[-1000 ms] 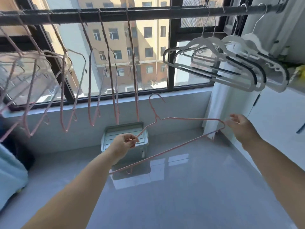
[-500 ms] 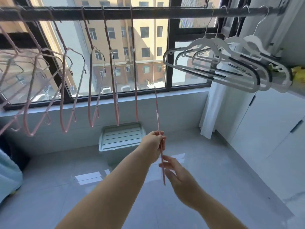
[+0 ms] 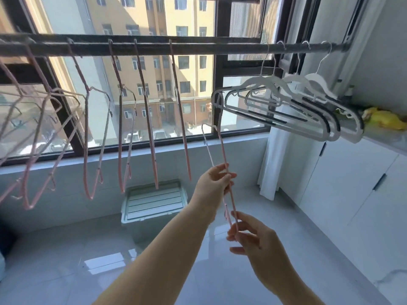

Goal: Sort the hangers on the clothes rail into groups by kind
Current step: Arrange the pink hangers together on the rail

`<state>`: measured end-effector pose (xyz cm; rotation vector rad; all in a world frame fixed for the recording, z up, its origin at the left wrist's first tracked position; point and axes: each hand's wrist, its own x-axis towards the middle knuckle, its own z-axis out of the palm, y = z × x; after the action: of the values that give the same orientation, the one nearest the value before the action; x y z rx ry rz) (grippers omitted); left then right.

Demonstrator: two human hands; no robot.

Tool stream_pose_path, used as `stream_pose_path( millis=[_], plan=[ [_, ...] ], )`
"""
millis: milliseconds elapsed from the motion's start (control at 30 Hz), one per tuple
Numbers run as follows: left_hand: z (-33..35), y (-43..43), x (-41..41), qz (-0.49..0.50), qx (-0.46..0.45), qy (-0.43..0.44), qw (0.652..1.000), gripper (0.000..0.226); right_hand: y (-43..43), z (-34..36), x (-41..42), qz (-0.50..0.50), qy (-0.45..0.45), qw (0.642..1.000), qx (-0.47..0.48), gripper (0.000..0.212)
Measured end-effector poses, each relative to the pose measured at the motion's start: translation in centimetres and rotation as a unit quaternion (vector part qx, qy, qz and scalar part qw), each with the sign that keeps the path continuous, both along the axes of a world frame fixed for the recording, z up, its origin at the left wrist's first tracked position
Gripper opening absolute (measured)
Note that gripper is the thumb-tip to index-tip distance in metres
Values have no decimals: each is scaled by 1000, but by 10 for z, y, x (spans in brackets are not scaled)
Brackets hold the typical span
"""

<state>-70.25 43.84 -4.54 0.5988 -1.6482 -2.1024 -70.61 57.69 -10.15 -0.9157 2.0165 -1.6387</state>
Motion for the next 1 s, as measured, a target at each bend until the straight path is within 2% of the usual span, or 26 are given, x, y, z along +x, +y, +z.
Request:
stream_pose_path(
  millis=[133, 267, 367, 600, 733, 1000],
  plan=[
    [31, 12, 16, -35, -175, 64, 982, 39, 2, 34, -7, 1, 18, 999, -47, 35],
    [57, 11, 19, -29, -252, 97, 962, 50, -10, 75, -13, 17, 45, 995, -89, 29],
    [72, -1, 16, -5, -248, 101, 963, 49, -27, 95, -21, 27, 72, 993, -92, 37],
    [82, -24, 11, 49, -254, 68, 964, 40, -65, 104, -29, 21, 63, 996, -67, 33],
    [78, -23, 12, 46, -178, 53, 982, 34, -69, 101, -24, 15, 64, 996, -59, 37],
    [62, -25, 13, 73, -190, 52, 978, 58, -82, 96, -16, -1, 40, 998, -51, 38]
  ],
)
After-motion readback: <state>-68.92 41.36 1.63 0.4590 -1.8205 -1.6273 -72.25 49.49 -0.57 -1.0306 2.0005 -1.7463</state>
